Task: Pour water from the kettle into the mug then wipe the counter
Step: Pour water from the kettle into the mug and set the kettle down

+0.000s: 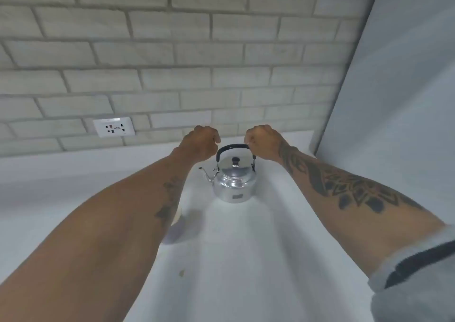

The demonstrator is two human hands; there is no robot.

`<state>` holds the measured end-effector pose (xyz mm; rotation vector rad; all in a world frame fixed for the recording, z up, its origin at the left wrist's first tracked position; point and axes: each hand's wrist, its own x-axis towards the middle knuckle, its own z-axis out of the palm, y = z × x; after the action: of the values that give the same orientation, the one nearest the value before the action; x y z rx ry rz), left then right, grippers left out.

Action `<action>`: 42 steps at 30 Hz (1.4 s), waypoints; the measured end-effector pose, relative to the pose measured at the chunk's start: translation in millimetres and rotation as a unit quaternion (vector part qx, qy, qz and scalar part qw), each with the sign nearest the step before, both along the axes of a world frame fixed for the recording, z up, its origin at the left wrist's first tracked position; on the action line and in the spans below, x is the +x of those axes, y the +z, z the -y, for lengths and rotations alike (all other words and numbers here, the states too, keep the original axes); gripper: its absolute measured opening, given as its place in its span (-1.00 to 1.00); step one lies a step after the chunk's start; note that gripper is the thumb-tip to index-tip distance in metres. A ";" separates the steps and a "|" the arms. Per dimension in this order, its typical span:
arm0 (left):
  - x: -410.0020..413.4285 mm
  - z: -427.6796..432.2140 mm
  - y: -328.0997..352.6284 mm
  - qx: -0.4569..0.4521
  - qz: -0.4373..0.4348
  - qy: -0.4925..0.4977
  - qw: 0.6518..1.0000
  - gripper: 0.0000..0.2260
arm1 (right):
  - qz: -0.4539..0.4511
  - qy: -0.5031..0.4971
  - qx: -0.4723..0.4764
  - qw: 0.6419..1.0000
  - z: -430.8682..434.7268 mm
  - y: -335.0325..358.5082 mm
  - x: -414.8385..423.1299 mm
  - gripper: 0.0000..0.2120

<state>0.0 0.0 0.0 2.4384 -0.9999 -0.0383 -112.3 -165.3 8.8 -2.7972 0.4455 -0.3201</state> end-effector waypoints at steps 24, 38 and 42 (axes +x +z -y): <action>37.7 60.0 -55.1 0.045 -0.031 -0.012 0.998 -0.86 | -0.041 -0.008 0.123 0.991 44.7 -60.3 64.3 -0.93; 19.2 9.0 -7.5 -0.030 -0.047 -0.072 0.996 -0.94 | 0.140 0.076 0.333 0.929 7.9 -26.0 41.1 -0.85; 11.0 -22.5 11.6 -0.078 -0.057 -0.080 0.992 -0.94 | 0.180 0.130 0.360 0.906 -13.8 -2.4 32.3 -0.79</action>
<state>11.0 22.5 11.6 2.1860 -1.1018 -0.1473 -79.9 -151.5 6.4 -1.9824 0.0669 -0.4820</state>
